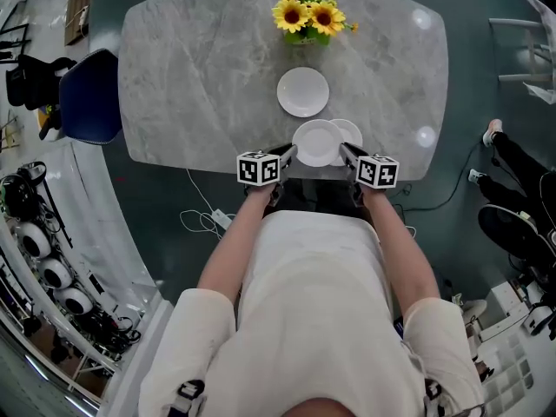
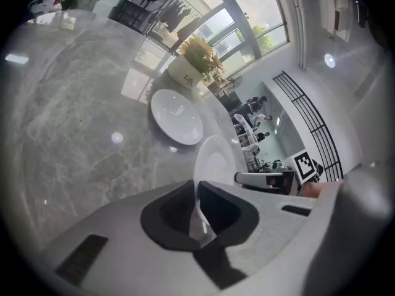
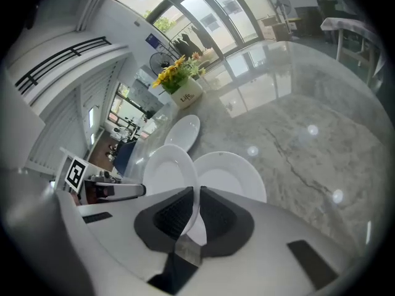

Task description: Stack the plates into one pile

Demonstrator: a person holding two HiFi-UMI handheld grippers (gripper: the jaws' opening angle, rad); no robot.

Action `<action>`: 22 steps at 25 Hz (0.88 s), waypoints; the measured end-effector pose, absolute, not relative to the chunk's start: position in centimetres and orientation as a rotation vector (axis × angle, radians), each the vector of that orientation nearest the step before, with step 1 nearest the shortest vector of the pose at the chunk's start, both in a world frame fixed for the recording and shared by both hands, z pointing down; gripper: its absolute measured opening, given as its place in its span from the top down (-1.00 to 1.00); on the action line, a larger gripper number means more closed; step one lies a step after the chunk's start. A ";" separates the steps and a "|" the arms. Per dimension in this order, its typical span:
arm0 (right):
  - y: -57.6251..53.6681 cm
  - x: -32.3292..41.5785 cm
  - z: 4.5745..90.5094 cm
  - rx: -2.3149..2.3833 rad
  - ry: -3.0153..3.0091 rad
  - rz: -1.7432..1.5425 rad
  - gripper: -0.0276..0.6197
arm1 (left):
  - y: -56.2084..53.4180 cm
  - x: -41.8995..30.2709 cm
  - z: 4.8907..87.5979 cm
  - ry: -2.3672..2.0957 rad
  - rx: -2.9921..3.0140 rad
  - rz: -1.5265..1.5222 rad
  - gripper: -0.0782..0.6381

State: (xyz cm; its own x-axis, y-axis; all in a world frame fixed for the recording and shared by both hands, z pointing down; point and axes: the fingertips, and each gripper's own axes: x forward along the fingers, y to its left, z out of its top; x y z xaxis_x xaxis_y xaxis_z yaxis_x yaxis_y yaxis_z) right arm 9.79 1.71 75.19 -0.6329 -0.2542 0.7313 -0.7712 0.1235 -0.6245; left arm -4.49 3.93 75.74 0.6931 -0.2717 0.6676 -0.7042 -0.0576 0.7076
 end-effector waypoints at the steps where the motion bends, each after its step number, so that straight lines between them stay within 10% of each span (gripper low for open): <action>1: 1.7 10.3 75.3 0.995 -1.954 1.523 0.75 | 3.9 -4.0 75.9 -0.799 1.638 0.427 0.69; 22: 1.9 16.8 77.6 1.063 -1.852 1.496 0.75 | 3.4 2.5 77.9 -0.711 1.651 0.536 0.69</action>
State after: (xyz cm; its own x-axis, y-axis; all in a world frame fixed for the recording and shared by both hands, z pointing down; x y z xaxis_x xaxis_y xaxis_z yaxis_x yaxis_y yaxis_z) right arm 16.79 1.87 77.63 -0.5515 -0.2468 0.7969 -0.8309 0.0779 -0.5509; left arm 2.48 3.39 77.94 0.7072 -0.1614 0.6884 -0.7062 -0.1135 0.6989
